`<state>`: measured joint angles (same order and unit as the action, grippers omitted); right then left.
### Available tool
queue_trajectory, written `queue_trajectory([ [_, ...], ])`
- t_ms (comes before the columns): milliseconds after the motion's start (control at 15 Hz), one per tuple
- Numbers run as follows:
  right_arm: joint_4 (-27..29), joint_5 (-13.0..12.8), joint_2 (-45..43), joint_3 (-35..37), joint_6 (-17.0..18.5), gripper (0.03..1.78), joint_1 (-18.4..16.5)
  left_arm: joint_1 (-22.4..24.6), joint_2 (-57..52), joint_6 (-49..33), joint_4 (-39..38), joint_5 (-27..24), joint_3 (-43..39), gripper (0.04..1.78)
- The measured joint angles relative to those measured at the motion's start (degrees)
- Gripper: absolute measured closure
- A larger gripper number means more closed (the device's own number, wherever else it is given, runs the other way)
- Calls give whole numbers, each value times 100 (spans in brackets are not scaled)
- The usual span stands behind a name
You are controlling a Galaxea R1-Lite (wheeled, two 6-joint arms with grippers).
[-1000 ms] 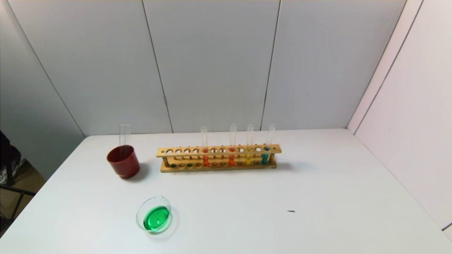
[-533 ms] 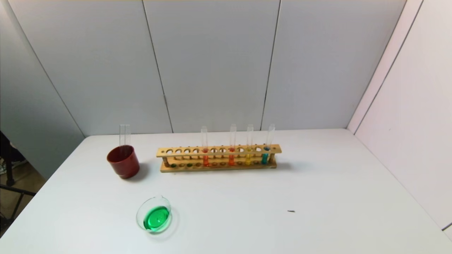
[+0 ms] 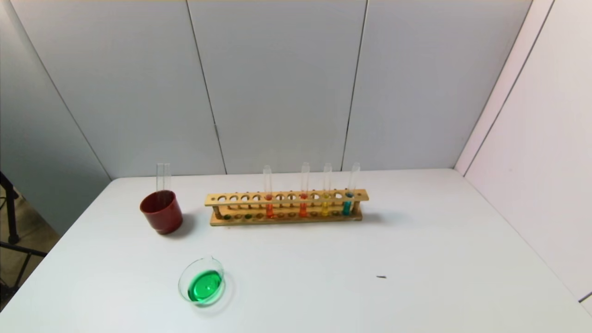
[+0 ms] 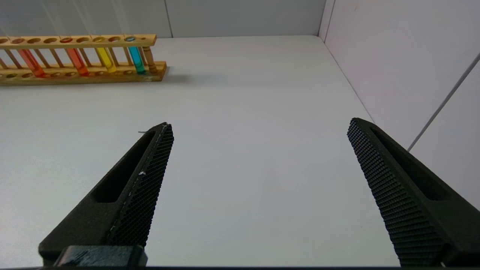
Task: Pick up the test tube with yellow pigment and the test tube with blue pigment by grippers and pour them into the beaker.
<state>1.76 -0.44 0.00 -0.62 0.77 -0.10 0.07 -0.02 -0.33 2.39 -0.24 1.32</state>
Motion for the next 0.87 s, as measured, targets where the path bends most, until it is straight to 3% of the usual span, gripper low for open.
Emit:
queue_trajectory([
  [867,0,-2,0,0,2,11,0,-2,2,2,-5,-2,0,7],
])
